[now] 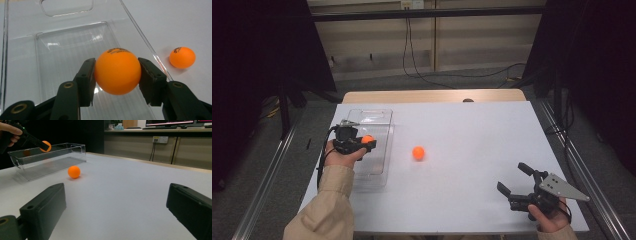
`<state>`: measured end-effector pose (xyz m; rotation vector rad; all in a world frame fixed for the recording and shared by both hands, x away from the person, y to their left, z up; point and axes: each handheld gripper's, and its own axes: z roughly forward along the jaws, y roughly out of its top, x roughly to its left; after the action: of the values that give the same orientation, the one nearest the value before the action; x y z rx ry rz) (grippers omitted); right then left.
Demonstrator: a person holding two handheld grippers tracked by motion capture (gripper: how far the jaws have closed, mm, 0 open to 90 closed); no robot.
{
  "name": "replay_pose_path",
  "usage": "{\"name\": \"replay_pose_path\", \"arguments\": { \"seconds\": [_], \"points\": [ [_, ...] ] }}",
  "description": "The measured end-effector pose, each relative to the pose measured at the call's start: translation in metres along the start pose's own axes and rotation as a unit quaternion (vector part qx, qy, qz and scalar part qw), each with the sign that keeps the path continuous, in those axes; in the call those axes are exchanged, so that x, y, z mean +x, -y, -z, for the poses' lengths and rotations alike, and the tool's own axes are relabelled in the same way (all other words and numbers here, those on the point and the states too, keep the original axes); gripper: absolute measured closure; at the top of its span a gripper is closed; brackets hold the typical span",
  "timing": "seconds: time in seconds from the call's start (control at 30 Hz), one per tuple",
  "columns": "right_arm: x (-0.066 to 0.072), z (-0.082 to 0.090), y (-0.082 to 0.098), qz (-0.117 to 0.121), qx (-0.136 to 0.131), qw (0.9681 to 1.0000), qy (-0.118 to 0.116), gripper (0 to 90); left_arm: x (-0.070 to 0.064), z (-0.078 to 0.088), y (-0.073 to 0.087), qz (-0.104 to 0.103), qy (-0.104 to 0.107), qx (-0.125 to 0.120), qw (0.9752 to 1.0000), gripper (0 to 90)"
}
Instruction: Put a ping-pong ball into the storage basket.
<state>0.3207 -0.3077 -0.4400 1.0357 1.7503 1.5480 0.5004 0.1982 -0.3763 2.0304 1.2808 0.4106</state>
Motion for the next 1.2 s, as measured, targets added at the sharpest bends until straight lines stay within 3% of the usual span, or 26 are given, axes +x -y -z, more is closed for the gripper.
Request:
{"name": "replay_pose_path", "arguments": {
  "seconds": [0.4, 0.53, 0.83, 1.2],
  "points": [
    [0.0, 0.0, 0.0, 0.0, -0.001, 1.0, 0.001, 2.1, 0.003, -0.002, 0.001, 0.0, -0.013, 0.003, 0.9999, 50.5],
    [0.0, 0.0, 0.0, 0.0, -0.002, 1.0, 0.0, 2.1, 0.005, -0.001, 0.002, 0.005, -0.018, -0.002, 0.9998, 45.2],
    [0.0, 0.0, 0.0, -0.001, -0.002, 1.0, 0.0, 2.1, 0.004, 0.005, 0.002, 0.017, -0.007, -0.02, 0.9996, 37.3],
    [0.001, 0.0, 0.0, -0.002, -0.001, 1.0, -0.001, 2.1, -0.004, 0.008, 0.001, 0.016, 0.005, -0.029, 0.9994, 26.9]
  ]
}}
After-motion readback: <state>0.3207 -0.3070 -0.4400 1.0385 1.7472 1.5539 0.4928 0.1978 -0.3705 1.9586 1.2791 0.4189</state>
